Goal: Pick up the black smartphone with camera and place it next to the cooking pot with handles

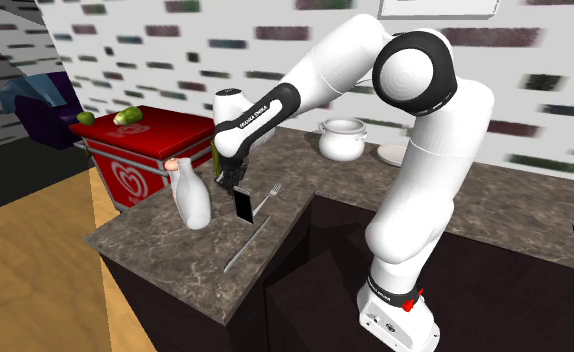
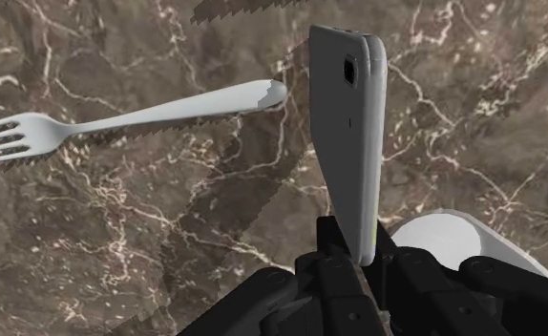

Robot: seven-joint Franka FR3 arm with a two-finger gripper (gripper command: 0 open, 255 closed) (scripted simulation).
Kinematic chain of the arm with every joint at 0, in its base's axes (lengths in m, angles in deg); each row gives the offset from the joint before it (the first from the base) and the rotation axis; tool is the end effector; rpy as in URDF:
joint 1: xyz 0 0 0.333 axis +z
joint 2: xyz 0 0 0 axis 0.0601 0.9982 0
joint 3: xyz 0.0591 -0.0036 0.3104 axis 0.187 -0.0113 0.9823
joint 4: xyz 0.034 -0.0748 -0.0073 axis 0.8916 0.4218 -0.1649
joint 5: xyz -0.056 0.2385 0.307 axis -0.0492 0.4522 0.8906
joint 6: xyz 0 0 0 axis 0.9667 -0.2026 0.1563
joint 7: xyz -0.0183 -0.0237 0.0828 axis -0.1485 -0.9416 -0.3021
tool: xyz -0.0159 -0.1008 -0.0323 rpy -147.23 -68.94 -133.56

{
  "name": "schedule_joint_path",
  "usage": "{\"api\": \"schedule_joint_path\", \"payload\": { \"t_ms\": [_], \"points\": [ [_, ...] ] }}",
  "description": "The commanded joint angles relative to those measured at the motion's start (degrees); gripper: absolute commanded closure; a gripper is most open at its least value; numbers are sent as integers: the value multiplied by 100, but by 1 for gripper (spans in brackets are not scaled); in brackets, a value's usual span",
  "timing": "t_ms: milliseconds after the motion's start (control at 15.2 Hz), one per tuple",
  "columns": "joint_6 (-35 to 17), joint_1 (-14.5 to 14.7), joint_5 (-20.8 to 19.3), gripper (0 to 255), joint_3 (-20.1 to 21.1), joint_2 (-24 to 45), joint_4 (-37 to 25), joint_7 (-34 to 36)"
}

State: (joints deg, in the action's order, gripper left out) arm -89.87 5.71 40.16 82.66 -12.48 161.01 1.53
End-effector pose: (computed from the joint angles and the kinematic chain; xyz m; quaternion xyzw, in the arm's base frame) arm 0.4834 0.2080 0.3804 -0.9822 -0.1752 -0.0676 0.0030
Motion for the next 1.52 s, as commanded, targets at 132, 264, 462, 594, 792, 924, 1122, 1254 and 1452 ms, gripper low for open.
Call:
{"api": "schedule_joint_path", "payload": {
  "t_ms": [132,264,462,594,792,924,1122,1254,1452],
  "points": [
    [77,1,25,255,-2,-44,-35,-19],
    [231,1,71,255,-7,-130,-109,-54],
    [462,2,130,255,-16,-250,-229,-101],
    [617,3,164,255,-24,-323,-315,-128],
    [848,3,208,255,-37,-423,-452,-164],
    [1002,3,233,255,-45,-483,-550,-185],
    [1233,2,264,255,-58,-563,-706,-212],
    [1387,2,281,255,-67,-609,-816,-227],
    [1618,0,301,255,-80,-669,-989,-247]
  ]
}}
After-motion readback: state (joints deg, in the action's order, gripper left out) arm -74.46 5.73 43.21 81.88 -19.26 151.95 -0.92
